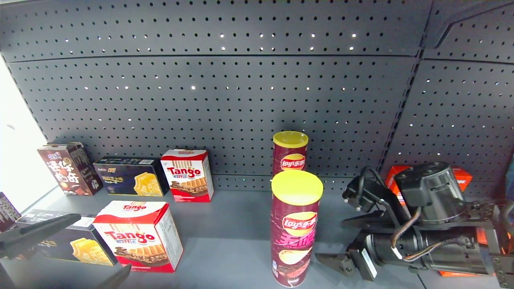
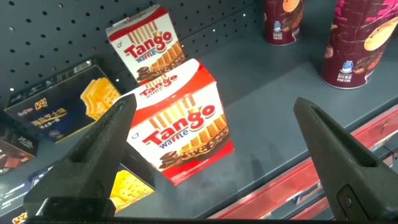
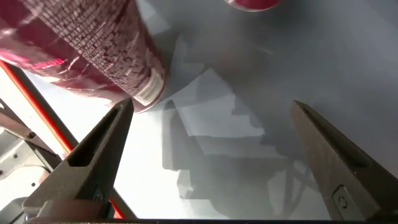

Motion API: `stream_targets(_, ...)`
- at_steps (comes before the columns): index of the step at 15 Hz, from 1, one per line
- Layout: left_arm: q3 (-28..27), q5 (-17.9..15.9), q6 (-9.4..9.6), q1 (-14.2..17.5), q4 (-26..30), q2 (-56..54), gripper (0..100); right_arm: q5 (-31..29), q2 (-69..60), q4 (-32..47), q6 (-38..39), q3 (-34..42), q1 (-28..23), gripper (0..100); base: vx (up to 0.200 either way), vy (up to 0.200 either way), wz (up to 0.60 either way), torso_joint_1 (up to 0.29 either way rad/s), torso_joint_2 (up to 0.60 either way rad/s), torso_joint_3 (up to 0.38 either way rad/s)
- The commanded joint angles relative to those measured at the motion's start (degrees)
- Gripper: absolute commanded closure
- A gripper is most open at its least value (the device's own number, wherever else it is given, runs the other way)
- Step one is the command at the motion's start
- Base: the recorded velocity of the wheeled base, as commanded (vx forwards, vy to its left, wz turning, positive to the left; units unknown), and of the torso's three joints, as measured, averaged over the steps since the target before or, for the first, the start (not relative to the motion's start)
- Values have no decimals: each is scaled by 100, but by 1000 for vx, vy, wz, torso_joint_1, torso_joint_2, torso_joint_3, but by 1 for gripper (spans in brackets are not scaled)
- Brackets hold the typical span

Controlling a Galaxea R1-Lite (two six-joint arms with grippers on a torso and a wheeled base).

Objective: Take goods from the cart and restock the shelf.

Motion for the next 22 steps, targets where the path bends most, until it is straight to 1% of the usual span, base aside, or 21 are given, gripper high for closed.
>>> stream_targets(1, 45, 8, -1, 21, 16, -142, 0, -49, -917, 6, 119, 113, -259, 0, 0, 0, 0, 0, 0, 0)
stream_targets(3, 300, 35, 8, 38, -28, -396, 0, -225, -1796, 6, 119, 289, -654, 0, 0, 0, 0, 0, 0, 0)
stream_targets(5, 625, 61, 25, 38, 16, -871, 0, -225, -2833, 23, 111, 658, -1542, 0, 0, 0, 0, 0, 0, 0)
stream_targets(6, 731, 61, 34, 38, 25, -994, 0, -216, -3167, 23, 111, 799, -1902, 0, 0, 0, 0, 0, 0, 0)
stream_targets(7, 950, 79, 34, 47, 25, -1275, 0, -164, -3985, 23, 119, 1203, -2843, 0, 0, 0, 0, 0, 0, 0)
stream_targets(8, 1030, 88, 43, 47, 25, -1390, 0, -120, -4292, 32, 128, 1370, -3168, 0, 0, 0, 0, 0, 0, 0)
stream_targets(9, 1135, 88, 52, 47, 25, -1513, 0, -93, -4714, 23, 128, 1616, -3607, 0, 0, 0, 0, 0, 0, 0)
stream_targets(10, 1197, 79, 148, 38, 25, -1653, 0, -137, -5514, 15, 207, 2126, -4029, 0, 0, 0, 0, 0, 0, 0)
stream_targets(11, 1205, 79, 263, 38, 25, -1715, 0, -146, -6024, 23, 225, 2469, -4372, 0, 0, 0, 0, 0, 0, 0)
stream_targets(13, 1293, 88, 298, 38, 25, -1847, 0, -84, -6753, 76, 216, 2917, -4890, 0, 0, 0, 0, 0, 0, 0)
stream_targets(14, 1425, 96, 307, 47, 42, -2093, 0, -67, -7474, 436, 216, 3189, -5031, 0, 0, 0, 0, 0, 0, 0)
stream_targets(15, 1478, 132, 307, 65, 51, -2242, 0, -67, -7896, 929, 216, 3233, -5031, 0, 0, 0, 0, 0, 0, 0)
stream_targets(16, 1495, 175, 307, 82, 51, -2312, 0, -76, -8142, 1245, 207, 3277, -5022, 0, 0, 0, 0, 0, 0, 0)
stream_targets(17, 1495, 246, 298, 91, 77, -2400, 0, -304, -8502, 1579, 225, 3576, -5040, 0, 0, 0, 0, 0, 0, 0)
stream_targets(18, 1487, 272, 307, 91, 192, -2488, 0, -761, -8467, 981, 260, 4015, -5040, 0, 0, 0, 0, 0, 0, 0)
stream_targets(19, 1478, 272, 307, 91, 262, -2541, 0, -814, -8467, 735, 322, 4103, -5040, 0, 0, 0, 0, 0, 0, 0)
stream_targets(20, 1487, 272, 307, 91, 385, -2655, 0, -691, -8467, 876, 357, 4095, -4970, 0, 0, 0, 0, 0, 0, 0)
stream_targets(21, 1487, 272, 298, 91, 473, -2770, 0, -392, -8467, 999, 339, 4103, -4899, 0, 0, 0, 0, 0, 0, 0)
stream_targets(22, 1487, 263, 298, 91, 675, -2937, 0, -84, -8467, 1166, 242, 4103, -4899, 0, 0, 0, 0, 0, 0, 0)
